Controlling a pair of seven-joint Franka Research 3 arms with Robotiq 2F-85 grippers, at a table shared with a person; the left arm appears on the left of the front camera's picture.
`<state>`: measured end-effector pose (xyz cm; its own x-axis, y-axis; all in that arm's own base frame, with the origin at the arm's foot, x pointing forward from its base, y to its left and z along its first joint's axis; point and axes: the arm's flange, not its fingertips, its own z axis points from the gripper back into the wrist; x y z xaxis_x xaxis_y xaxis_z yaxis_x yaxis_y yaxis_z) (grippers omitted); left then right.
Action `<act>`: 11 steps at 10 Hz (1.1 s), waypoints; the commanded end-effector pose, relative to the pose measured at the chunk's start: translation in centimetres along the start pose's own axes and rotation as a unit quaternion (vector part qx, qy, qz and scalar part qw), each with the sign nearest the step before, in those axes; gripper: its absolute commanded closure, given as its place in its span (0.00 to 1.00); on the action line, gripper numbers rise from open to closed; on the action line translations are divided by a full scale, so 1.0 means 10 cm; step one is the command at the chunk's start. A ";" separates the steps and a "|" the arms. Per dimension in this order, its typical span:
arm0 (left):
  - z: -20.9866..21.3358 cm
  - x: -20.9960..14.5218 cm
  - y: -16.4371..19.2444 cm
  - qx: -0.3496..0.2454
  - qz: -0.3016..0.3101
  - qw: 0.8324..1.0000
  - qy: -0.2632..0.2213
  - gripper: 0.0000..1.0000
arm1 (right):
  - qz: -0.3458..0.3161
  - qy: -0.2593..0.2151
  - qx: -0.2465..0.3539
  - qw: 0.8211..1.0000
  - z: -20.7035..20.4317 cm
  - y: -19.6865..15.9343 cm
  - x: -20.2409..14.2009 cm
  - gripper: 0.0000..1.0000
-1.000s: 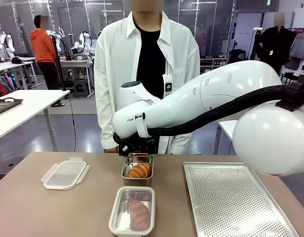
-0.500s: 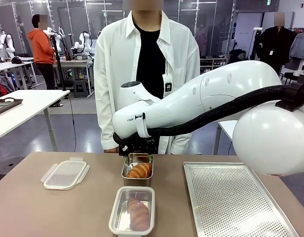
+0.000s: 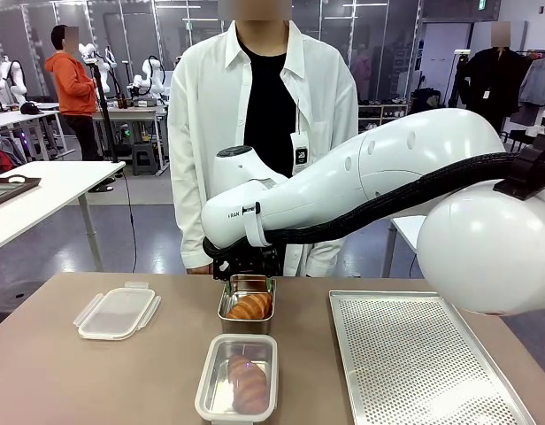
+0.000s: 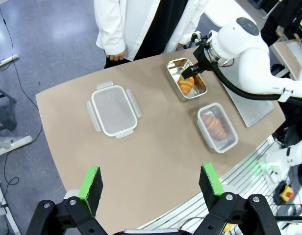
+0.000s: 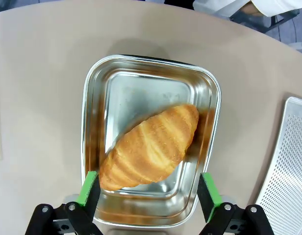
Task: Place the bread into the airtight container.
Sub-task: Pick up a Butter Roll and place it into an empty Airtight Container.
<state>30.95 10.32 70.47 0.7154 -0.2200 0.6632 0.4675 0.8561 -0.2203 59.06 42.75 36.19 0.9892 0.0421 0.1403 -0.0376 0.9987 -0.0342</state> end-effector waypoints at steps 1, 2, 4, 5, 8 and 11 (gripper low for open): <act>0.01 0.00 0.00 -0.006 -0.008 1.000 -0.001 0.00 | 0.034 0.020 0.011 0.999 0.24 -0.15 -0.02 0.00; 0.01 0.00 0.00 -0.006 -0.008 1.000 -0.001 0.00 | 0.053 0.054 0.025 0.997 0.43 -0.35 -0.06 0.00; 0.01 0.00 0.00 -0.006 -0.008 1.000 -0.001 0.00 | 0.096 0.040 0.070 0.992 0.88 -0.97 -0.19 0.00; 0.01 0.00 0.00 -0.006 -0.008 1.000 -0.001 0.00 | 0.104 0.018 0.089 0.990 1.15 -1.26 -0.25 0.00; 0.01 0.00 0.00 -0.006 -0.008 1.000 -0.001 0.00 | 0.153 -0.030 0.093 0.983 1.91 -2.07 -0.56 0.00; 0.01 0.00 0.00 -0.006 -0.008 1.000 -0.001 0.00 | 0.232 -0.092 0.066 0.966 2.60 -2.97 -0.89 0.00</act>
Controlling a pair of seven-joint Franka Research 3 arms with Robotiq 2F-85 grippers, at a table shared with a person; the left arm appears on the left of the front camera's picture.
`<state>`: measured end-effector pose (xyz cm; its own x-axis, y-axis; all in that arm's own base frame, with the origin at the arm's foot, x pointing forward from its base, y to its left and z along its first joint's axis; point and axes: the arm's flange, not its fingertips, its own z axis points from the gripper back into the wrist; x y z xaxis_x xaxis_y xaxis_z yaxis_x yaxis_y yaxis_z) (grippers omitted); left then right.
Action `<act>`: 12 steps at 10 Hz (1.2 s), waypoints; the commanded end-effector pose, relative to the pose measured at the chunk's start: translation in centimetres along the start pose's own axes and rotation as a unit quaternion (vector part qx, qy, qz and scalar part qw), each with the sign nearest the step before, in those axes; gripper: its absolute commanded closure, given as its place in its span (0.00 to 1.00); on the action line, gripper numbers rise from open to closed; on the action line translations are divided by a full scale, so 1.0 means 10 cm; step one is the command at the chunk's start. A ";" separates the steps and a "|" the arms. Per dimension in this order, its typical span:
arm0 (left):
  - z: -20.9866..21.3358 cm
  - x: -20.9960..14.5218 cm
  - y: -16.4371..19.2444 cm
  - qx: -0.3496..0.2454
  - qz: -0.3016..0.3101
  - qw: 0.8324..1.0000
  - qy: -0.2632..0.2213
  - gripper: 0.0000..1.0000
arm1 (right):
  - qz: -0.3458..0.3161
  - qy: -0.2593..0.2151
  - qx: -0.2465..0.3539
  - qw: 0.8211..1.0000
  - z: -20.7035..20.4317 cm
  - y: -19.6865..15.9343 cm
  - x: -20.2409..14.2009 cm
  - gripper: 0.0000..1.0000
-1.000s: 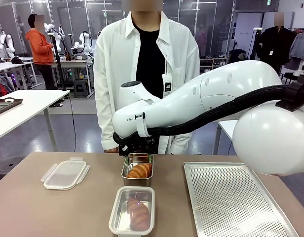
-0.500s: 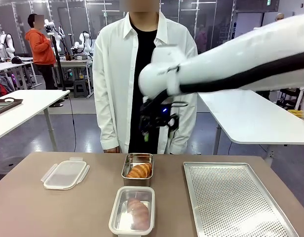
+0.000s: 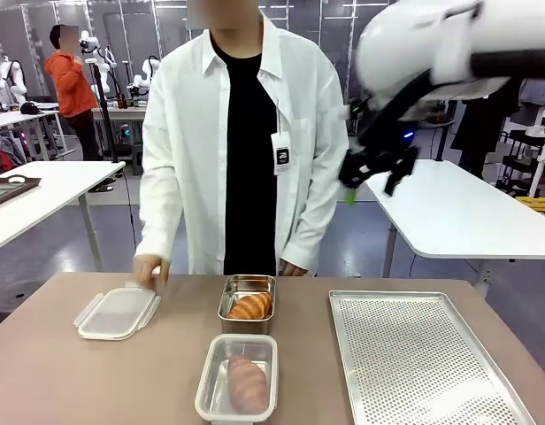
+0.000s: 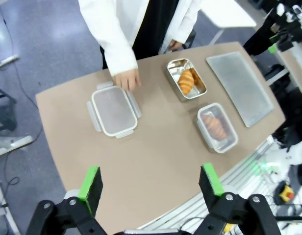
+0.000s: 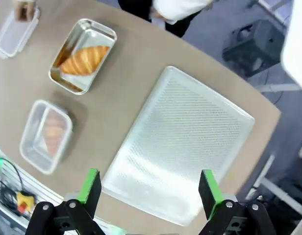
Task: Place the bread into the airtight container.
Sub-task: Pick up a Butter Roll and place it into an empty Airtight Container.
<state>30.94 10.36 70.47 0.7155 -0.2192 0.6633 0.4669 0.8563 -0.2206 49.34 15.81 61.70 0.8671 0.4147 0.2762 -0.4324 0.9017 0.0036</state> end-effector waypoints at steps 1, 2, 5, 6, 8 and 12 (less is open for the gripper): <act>0.01 0.00 -0.01 -0.006 -0.008 1.000 -0.001 0.00 | 0.081 -0.051 0.021 0.995 0.34 -0.31 -0.46 0.00; 0.01 0.00 -0.01 -0.006 -0.008 1.000 -0.001 0.00 | 0.098 -0.063 0.040 0.992 0.59 -0.43 -0.67 0.00; 0.01 0.00 -0.01 -0.006 -0.008 1.000 -0.001 0.00 | 0.036 -0.062 -0.020 0.997 1.09 -0.69 -1.30 0.00; 0.01 0.00 -0.01 -0.006 -0.008 1.000 -0.001 0.00 | 0.029 -0.078 -0.021 0.996 1.24 -0.69 -1.51 0.00; 0.01 0.00 -0.01 -0.006 -0.008 1.000 -0.001 0.00 | 0.018 -0.104 -0.023 0.994 1.37 -0.62 -1.76 0.00; 0.01 0.00 -0.01 -0.006 -0.008 1.000 -0.001 0.00 | -0.049 -0.081 -0.026 0.995 1.31 -0.54 -1.82 0.00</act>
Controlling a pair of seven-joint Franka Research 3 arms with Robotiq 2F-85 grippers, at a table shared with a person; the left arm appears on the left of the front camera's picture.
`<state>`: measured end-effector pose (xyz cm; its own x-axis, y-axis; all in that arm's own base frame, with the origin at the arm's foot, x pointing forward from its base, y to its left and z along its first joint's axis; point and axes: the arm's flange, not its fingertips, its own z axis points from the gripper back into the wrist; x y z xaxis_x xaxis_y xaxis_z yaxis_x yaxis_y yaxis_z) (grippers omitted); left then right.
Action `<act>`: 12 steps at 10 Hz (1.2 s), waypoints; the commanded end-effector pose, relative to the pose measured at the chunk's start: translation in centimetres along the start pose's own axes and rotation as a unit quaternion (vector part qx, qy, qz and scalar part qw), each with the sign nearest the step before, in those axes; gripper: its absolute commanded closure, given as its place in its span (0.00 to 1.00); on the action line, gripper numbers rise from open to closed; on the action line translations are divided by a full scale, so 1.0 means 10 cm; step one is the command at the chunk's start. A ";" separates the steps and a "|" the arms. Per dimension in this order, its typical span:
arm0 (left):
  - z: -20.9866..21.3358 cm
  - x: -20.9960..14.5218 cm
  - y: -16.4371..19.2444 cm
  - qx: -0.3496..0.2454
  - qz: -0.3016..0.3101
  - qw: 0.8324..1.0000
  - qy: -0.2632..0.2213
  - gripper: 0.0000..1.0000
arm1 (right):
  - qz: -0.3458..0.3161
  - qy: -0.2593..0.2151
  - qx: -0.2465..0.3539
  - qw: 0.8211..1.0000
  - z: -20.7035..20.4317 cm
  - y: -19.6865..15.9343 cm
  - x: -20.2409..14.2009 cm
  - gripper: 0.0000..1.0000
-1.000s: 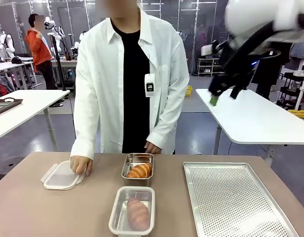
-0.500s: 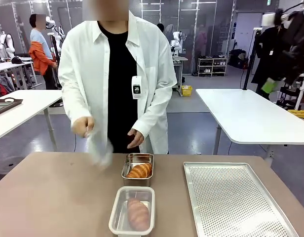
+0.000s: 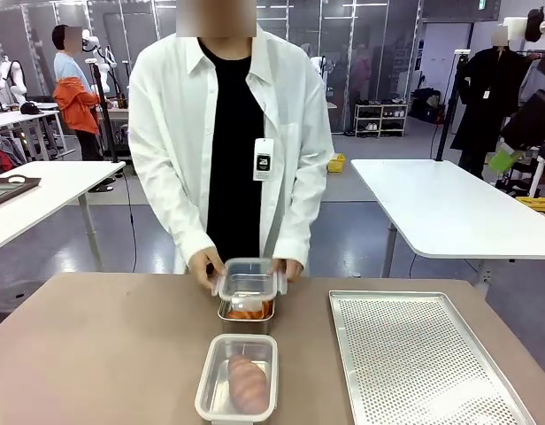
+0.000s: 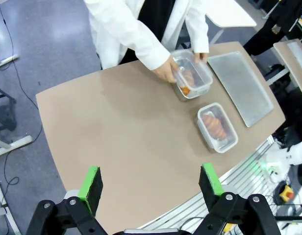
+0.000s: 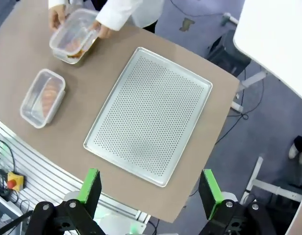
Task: Place the bread into the airtight container.
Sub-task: Pick up a Butter Roll and place it into an empty Airtight Container.
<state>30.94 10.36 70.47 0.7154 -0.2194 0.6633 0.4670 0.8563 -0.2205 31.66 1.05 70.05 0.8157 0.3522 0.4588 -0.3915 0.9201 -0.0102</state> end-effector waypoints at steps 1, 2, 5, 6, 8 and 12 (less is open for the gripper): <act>0.01 0.00 -0.01 -0.006 -0.008 1.000 -0.001 0.00 | 0.019 -0.009 0.002 1.000 0.07 -0.01 0.00 0.00; 0.01 0.00 -0.01 -0.006 -0.008 1.000 -0.001 0.00 | 0.019 -0.009 0.002 1.000 0.07 -0.01 0.00 0.00; 0.01 0.00 -0.01 -0.006 -0.008 1.000 -0.001 0.00 | 0.019 -0.009 0.002 1.000 0.07 -0.01 0.00 0.00; 0.01 0.00 -0.01 -0.006 -0.008 1.000 -0.001 0.00 | 0.019 -0.009 0.002 1.000 0.07 -0.01 0.00 0.00; 0.01 0.00 -0.01 -0.006 -0.008 1.000 -0.001 0.00 | 0.019 -0.009 0.002 1.000 0.07 -0.01 0.00 0.00; 0.01 0.00 -0.01 -0.006 -0.008 1.000 -0.001 0.00 | 0.019 -0.009 0.002 1.000 0.07 -0.01 0.00 0.00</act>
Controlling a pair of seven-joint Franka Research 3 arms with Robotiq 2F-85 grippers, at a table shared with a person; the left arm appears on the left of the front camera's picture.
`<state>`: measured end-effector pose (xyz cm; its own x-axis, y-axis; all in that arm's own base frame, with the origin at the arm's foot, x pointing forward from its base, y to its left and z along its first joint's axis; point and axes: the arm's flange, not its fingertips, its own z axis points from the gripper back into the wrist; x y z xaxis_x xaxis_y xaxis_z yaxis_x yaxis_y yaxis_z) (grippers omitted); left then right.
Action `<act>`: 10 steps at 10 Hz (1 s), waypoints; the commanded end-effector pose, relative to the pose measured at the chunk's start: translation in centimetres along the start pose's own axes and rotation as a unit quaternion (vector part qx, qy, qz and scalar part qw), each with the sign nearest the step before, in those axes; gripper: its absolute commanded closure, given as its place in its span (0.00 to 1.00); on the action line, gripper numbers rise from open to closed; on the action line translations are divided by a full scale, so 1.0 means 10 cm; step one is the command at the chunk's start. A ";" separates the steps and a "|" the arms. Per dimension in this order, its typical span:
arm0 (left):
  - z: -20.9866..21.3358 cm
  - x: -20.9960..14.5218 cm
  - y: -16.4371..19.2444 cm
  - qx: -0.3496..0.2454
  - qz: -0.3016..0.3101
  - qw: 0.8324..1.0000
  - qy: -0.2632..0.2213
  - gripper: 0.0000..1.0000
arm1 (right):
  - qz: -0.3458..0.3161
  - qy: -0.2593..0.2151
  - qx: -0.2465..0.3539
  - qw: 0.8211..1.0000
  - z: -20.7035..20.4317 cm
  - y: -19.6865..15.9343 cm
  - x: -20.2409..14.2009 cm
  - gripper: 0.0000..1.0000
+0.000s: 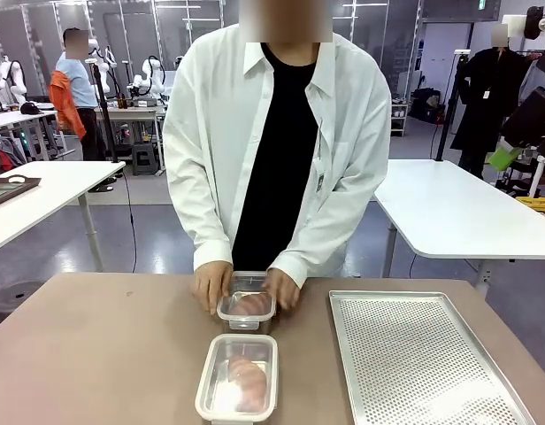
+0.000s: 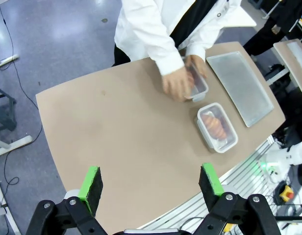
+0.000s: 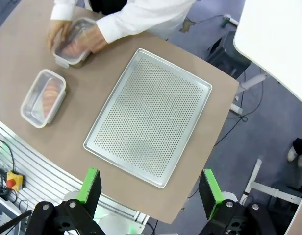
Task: Place the bread into the airtight container.
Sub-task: Pick up a Butter Roll and place it into an empty Airtight Container.
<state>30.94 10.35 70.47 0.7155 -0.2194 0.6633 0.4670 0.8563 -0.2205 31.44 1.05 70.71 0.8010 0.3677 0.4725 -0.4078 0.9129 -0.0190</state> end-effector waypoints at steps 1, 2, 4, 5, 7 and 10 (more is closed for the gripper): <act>0.01 0.00 -0.01 -0.006 -0.008 1.000 -0.001 0.00 | 0.009 -0.001 0.002 1.000 0.00 -0.02 -0.01 0.00; 0.01 0.00 -0.01 -0.006 -0.008 1.000 -0.001 0.00 | 0.009 -0.001 0.002 1.000 0.00 -0.02 -0.01 0.00; 0.01 0.00 -0.01 -0.006 -0.008 1.000 -0.001 0.00 | 0.009 -0.001 0.002 1.000 0.00 -0.02 -0.01 0.00; 0.01 0.00 -0.01 -0.006 -0.008 1.000 -0.001 0.00 | 0.009 -0.001 0.002 1.000 0.00 -0.02 -0.01 0.00; 0.01 0.00 -0.01 -0.006 -0.008 1.000 -0.001 0.00 | 0.009 -0.001 0.002 1.000 0.00 -0.02 -0.01 0.00; 0.01 0.00 -0.01 -0.006 -0.008 1.000 -0.001 0.00 | 0.009 -0.001 0.002 1.000 0.00 -0.02 -0.01 0.00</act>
<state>30.94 10.35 70.47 0.7155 -0.2194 0.6633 0.4670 0.8563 -0.2205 31.44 1.05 70.71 0.8009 0.3679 0.4725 -0.4080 0.9128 -0.0191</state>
